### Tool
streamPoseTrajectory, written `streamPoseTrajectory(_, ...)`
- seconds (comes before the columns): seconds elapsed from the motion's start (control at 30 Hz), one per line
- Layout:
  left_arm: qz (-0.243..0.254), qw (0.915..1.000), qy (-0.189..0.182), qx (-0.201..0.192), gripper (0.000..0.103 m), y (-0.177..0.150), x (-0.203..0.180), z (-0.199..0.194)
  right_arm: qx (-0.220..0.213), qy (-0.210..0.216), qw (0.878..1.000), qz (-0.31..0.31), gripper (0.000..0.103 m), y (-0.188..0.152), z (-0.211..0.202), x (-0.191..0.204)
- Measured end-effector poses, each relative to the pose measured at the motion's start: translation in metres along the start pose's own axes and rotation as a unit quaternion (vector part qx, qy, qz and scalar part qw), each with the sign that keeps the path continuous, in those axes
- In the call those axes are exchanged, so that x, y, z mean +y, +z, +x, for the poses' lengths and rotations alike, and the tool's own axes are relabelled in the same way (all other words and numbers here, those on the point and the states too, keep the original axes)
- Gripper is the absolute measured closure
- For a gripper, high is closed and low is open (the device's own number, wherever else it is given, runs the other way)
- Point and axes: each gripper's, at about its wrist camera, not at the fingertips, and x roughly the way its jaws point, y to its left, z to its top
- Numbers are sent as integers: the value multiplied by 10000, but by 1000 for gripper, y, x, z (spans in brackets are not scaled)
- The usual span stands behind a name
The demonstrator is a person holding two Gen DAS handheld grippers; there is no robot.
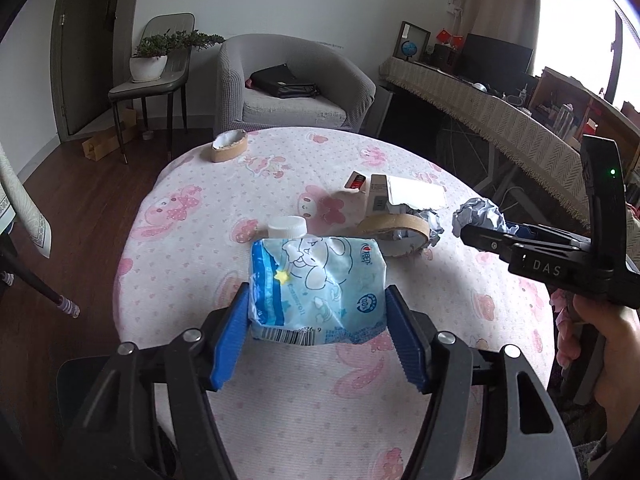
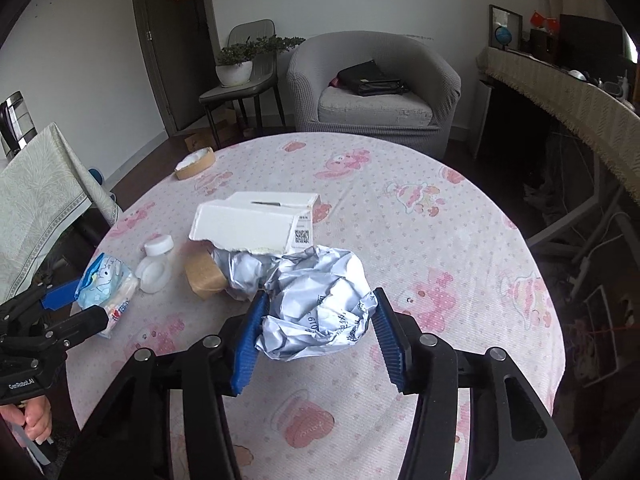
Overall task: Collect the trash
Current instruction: 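Carry the wipes pack and foil in both tools over the teal bin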
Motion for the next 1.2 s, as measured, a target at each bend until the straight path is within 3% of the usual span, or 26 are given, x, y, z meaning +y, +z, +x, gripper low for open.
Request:
streamPoseTrajectory(0.3,-201,9995,186,-154,35,-1,35,-23,-290,195,9994,25,50,18,-18,27)
streamPoseTrajectory(0.67,-637,9961,581,-184,35,-12,95,-46,-503,896,9946,-166,50,34,-27,89)
streamPoseTrajectory(1.2,-1099,9834,1358,487,34,-58,193,-54,-111,1778,9816,-686,50,33,5,202)
